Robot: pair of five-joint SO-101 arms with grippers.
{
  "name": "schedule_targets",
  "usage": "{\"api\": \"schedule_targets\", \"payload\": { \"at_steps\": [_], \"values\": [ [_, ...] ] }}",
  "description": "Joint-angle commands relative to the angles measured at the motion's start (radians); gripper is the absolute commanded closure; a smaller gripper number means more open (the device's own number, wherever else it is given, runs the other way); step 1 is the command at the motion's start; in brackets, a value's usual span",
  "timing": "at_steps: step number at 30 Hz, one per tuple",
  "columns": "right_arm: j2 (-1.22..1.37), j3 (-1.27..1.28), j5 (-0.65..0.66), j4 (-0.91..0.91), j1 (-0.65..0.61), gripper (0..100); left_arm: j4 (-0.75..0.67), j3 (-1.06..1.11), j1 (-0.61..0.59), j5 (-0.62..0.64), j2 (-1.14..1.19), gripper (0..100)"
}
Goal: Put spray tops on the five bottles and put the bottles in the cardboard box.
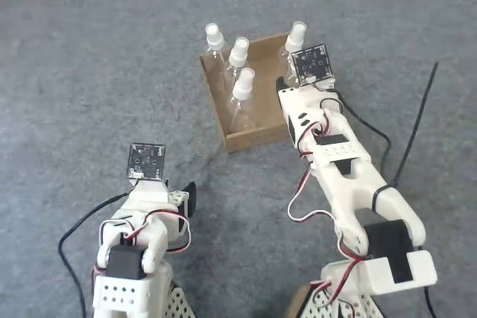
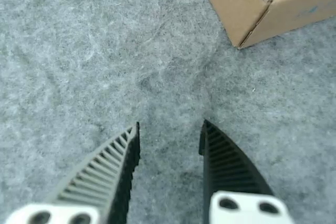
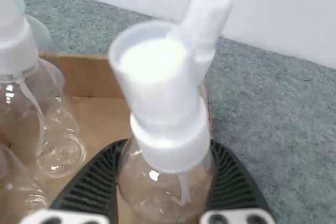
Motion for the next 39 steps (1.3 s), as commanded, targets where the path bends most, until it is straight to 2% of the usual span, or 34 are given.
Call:
{"api": "schedule_targets", "payload": {
  "at_steps": [1,4,13,15,19,23,39],
  "values": [
    [-0.021,0.011,-0.005,-0.024,-0.001,86.1,0.008,-0.010,0.002,0.000,-0.014,83],
    [-0.021,0.026,-0.005,-0.024,-0.015,81.6,0.008,-0.010,0.002,0.000,-0.014,83],
    [-0.021,0.032,0.002,-0.024,-0.036,80.9,0.008,-0.010,0.002,0.000,-0.014,83],
    [-0.021,0.032,0.002,-0.018,-0.036,78.1,0.008,-0.010,0.002,0.000,-0.014,83],
    [-0.030,0.002,-0.005,0.099,-0.038,71.9,0.008,-0.010,0.002,0.000,-0.014,83],
    [-0.030,-0.034,-0.005,0.166,-0.036,71.6,0.008,-0.010,0.002,0.000,-0.014,83],
    [-0.077,-0.023,0.003,0.180,-0.036,71.6,0.008,-0.010,0.002,0.000,-0.014,83]
  ]
}}
